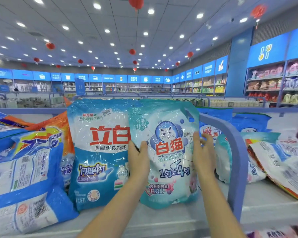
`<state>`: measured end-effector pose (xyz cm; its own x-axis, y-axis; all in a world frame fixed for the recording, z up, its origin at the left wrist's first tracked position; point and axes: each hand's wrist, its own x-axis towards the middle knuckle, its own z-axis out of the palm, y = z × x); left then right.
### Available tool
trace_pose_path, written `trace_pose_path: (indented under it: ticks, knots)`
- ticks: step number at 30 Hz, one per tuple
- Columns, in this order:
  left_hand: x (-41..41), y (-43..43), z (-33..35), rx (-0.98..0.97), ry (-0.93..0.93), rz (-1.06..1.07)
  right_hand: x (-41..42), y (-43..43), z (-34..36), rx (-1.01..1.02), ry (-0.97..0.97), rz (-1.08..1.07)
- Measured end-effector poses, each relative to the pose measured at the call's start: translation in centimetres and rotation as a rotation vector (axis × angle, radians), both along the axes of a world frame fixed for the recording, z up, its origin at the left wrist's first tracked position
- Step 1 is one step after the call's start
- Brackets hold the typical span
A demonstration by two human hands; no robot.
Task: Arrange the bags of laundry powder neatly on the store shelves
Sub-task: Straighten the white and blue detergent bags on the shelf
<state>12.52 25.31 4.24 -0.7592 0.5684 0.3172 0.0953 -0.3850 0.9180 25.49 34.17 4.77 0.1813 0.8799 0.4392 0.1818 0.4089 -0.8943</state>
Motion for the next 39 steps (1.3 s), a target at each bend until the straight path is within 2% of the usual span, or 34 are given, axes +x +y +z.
trace_pose_path:
  ticks: [3,6,10,12,15,19,20,22,24,25,27,29,34,39]
  knots:
    - [0.3,1.0,-0.1,-0.021,0.006,0.044,0.2,-0.8,-4.7,-0.1,0.025,0.115]
    - [1.1,1.5,0.2,0.022,0.033,0.062,-0.1,-0.3,-6.0,-0.176,0.138,0.27]
    - [1.6,2.8,0.3,0.009,0.008,0.014,0.4,0.3,-5.7,-0.114,0.08,0.065]
    - [1.1,3.3,0.4,-0.007,0.064,0.024,0.5,0.5,-5.7,-0.127,0.087,0.006]
    - [0.0,2.7,1.0,-0.063,0.155,-0.051,0.3,0.9,-4.9,-0.194,0.04,-0.001]
    - [-0.6,-1.1,1.4,-0.028,0.263,-0.228,0.1,1.4,-5.3,-0.217,0.041,0.014]
    - [-1.0,-2.5,1.1,-0.015,0.343,-0.19,0.0,1.4,-5.6,-0.219,0.045,0.011]
    - [-2.9,-5.2,0.1,-0.101,0.74,0.091,-0.1,1.5,-5.9,-0.217,0.06,0.0]
    - [-6.2,-6.7,-1.8,-0.341,1.192,0.422,-0.1,1.2,-5.5,-0.208,0.073,-0.01]
    - [-7.5,-7.3,-2.7,-0.489,1.307,0.477,0.1,1.2,-5.4,-0.201,0.072,-0.011]
    - [-9.8,-8.1,-4.3,-0.657,1.433,0.464,0.3,1.3,-5.5,-0.178,0.052,0.0]
    - [-11.5,-8.5,-5.2,-0.732,1.541,0.411,0.3,1.4,-5.8,-0.157,0.046,0.007]
    - [-14.2,-8.9,-5.1,-0.701,1.782,0.395,0.5,1.8,-5.8,-0.138,0.044,0.008]
    - [-14.7,-9.0,-4.6,-0.691,1.824,0.367,0.3,1.4,-5.6,-0.164,0.036,0.021]
